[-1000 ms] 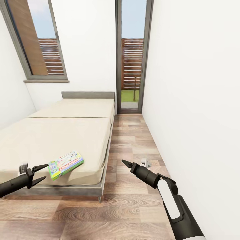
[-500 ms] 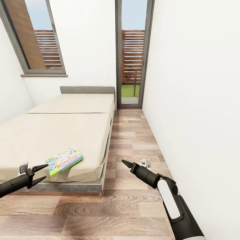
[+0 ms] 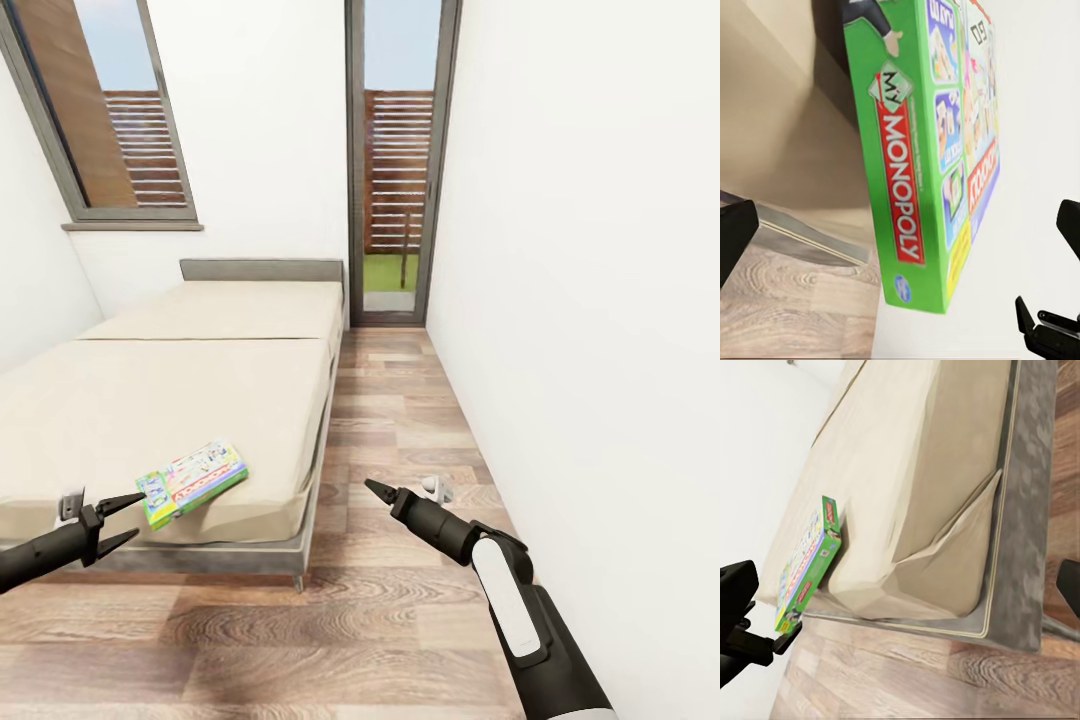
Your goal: Put all the toys in the child's room - the three board games (two on the bed and one on the table), the two jigsaw puzzles on the table, and the tennis ball on the table - inside the toy box on the table in the child's room.
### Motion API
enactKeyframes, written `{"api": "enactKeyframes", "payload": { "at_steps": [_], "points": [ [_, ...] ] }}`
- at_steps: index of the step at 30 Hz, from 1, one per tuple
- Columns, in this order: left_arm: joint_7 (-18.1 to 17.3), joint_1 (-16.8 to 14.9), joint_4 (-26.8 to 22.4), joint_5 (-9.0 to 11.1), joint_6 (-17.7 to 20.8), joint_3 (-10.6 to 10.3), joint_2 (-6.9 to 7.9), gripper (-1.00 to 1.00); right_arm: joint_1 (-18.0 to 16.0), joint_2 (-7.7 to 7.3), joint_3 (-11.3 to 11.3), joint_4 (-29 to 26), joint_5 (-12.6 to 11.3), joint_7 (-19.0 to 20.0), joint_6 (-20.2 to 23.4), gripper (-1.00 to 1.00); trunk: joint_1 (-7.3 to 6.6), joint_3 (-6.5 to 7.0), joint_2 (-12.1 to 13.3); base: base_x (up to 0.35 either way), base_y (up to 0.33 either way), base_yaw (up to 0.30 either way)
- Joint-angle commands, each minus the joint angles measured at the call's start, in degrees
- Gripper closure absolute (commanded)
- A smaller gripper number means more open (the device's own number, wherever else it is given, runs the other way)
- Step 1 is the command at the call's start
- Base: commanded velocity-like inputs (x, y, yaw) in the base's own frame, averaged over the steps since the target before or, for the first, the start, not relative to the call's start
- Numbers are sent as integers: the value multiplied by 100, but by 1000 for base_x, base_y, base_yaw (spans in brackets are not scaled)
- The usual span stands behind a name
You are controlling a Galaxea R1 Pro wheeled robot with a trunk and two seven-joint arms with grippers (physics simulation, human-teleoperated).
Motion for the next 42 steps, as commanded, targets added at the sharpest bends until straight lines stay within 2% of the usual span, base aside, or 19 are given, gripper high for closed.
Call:
{"api": "enactKeyframes", "payload": {
  "at_steps": [1, 42],
  "points": [
    [-13, -3, 2, -4, 32, 15, 0, -100, -3, 2, -7, -1, 1, 13, 25, -100, -2, -5, -2, -85, -85, 0],
    [-4, -5, 2, -5, 32, 14, 0, -100, -3, 2, -6, -5, 1, 20, 28, -100, -2, -5, -2, 10, -36, 0]
  ]
}}
